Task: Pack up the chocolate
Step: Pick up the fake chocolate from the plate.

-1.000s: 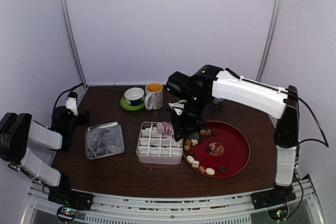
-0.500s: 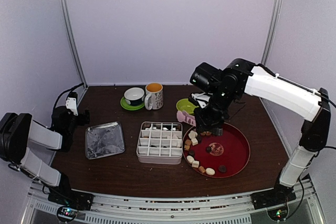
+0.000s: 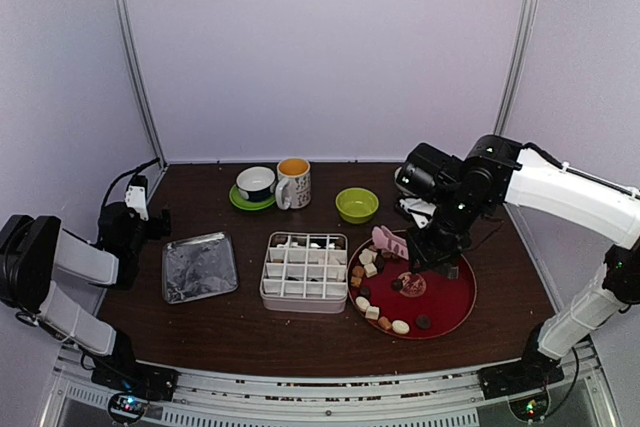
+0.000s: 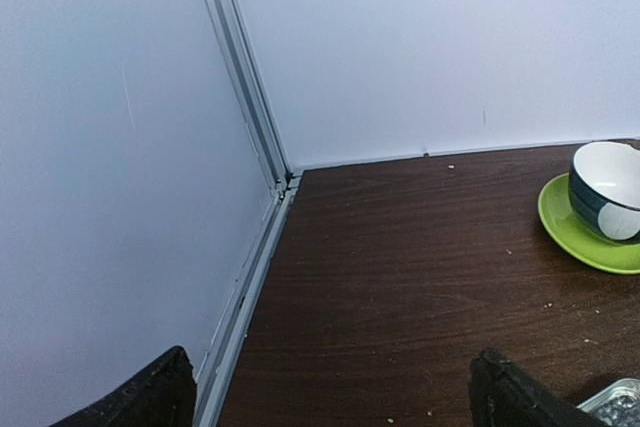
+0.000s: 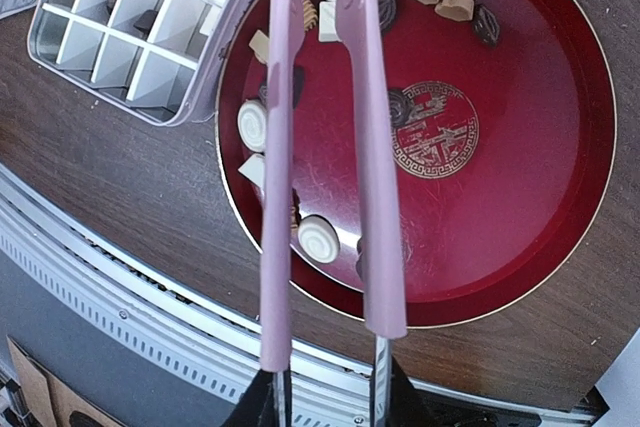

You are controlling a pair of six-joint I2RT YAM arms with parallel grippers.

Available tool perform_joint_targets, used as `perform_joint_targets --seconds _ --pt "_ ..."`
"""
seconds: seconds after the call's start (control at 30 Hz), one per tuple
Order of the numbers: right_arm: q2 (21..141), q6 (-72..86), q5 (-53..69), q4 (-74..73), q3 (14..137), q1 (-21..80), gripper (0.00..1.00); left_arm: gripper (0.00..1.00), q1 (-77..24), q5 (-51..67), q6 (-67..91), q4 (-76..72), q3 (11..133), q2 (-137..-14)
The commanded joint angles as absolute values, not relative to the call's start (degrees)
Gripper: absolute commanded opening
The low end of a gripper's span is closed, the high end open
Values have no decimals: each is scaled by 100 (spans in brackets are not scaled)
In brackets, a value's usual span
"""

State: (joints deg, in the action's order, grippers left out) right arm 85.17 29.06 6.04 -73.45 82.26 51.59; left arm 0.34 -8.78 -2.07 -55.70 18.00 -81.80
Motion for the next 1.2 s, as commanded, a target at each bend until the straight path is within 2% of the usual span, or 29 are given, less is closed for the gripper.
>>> perform_joint_targets --seconds 0.0,0.63,0.9,1.17 --pt "8279 3006 378 -7238 8099 5119 25 98 79 -829 -264 -5900 1846 -8165" --pt "7554 3529 95 -7421 7539 5054 26 98 79 -829 -263 -5897 1846 -8164" --pt "7280 3516 -67 -7364 7410 5020 31 98 75 -832 -259 -5900 1850 -8165" --pt "7103 3567 3 -7318 7168 4994 31 98 75 -834 -264 -5904 1846 -8164"
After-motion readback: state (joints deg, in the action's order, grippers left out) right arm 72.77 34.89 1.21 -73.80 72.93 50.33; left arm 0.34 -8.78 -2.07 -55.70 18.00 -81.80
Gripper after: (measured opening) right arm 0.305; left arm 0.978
